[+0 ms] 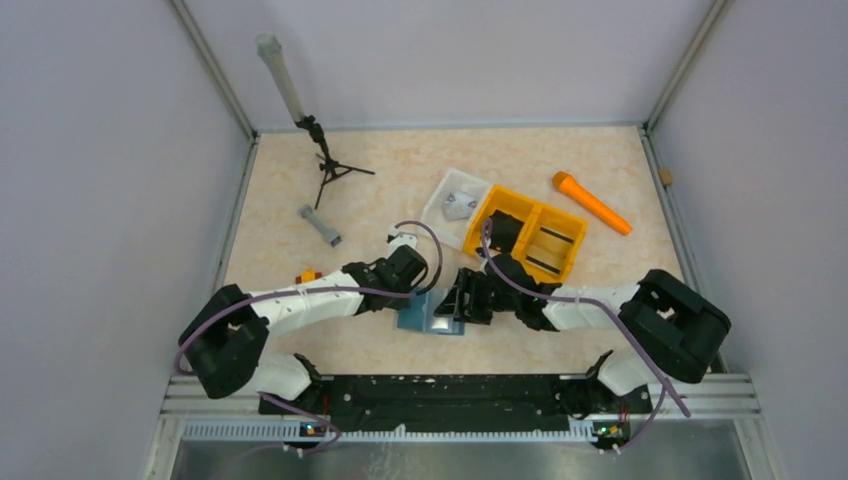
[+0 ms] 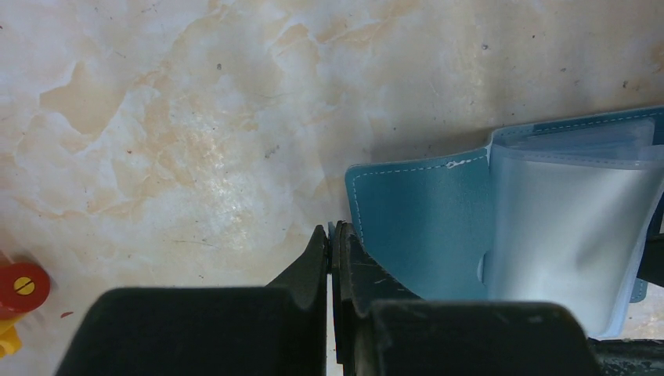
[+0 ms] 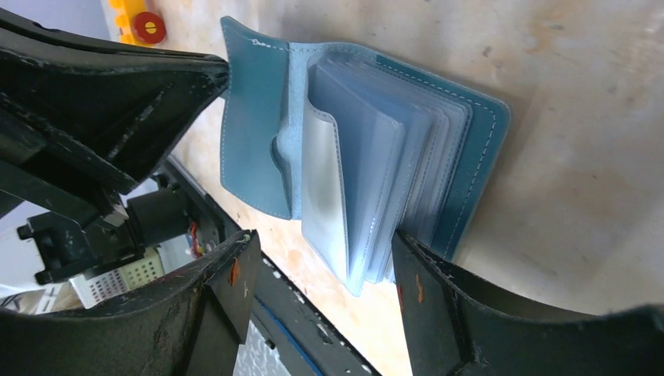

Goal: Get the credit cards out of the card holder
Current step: Place the card holder at the center of the board.

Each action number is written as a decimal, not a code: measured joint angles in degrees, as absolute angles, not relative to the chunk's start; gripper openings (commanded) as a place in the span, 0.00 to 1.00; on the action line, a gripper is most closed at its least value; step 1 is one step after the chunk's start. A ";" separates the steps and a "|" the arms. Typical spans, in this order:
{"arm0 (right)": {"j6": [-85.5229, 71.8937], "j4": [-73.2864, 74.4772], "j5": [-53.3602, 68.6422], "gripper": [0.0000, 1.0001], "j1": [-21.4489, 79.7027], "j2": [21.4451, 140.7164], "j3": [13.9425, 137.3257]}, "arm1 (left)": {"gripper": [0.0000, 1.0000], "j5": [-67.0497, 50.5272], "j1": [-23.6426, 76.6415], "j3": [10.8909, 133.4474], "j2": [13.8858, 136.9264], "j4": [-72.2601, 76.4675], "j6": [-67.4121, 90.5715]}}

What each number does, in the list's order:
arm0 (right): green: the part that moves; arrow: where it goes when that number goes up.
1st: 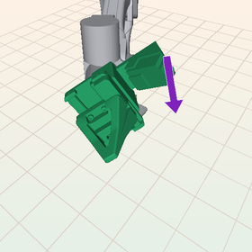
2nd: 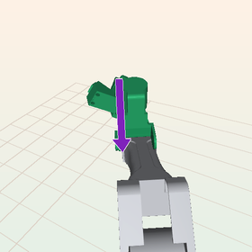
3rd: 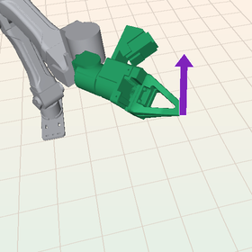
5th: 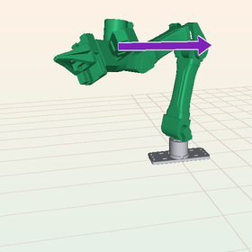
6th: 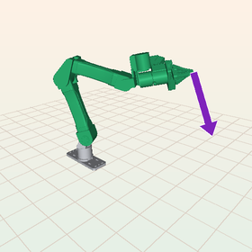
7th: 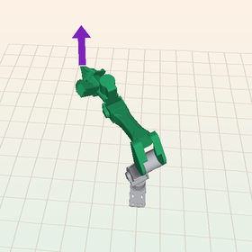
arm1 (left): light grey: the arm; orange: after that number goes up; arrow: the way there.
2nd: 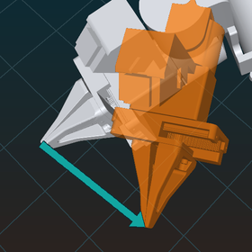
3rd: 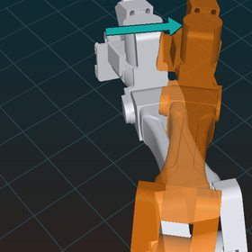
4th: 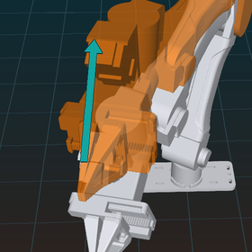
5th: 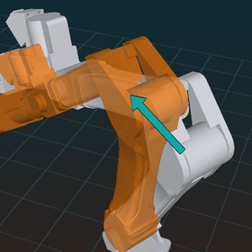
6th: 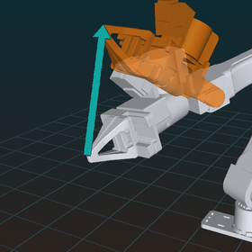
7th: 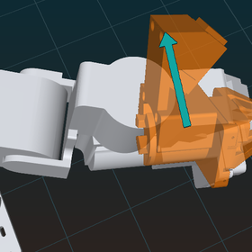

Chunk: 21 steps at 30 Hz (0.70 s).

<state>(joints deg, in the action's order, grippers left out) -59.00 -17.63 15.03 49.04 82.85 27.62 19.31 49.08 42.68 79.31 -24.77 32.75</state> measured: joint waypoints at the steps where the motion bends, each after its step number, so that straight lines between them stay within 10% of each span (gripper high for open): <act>1: -59.24 -18.09 15.44 0.64 49.04 83.50 27.97 | 0.00 19.46 49.23 42.83 79.55 -24.97 32.73; 21: -61.58 -30.24 19.70 0.57 50.17 88.29 32.71 | 0.00 17.17 51.37 44.27 82.11 -25.54 32.88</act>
<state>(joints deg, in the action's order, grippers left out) -61.58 -30.24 19.70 50.17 88.29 32.71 17.17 51.37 44.27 82.11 -25.54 32.88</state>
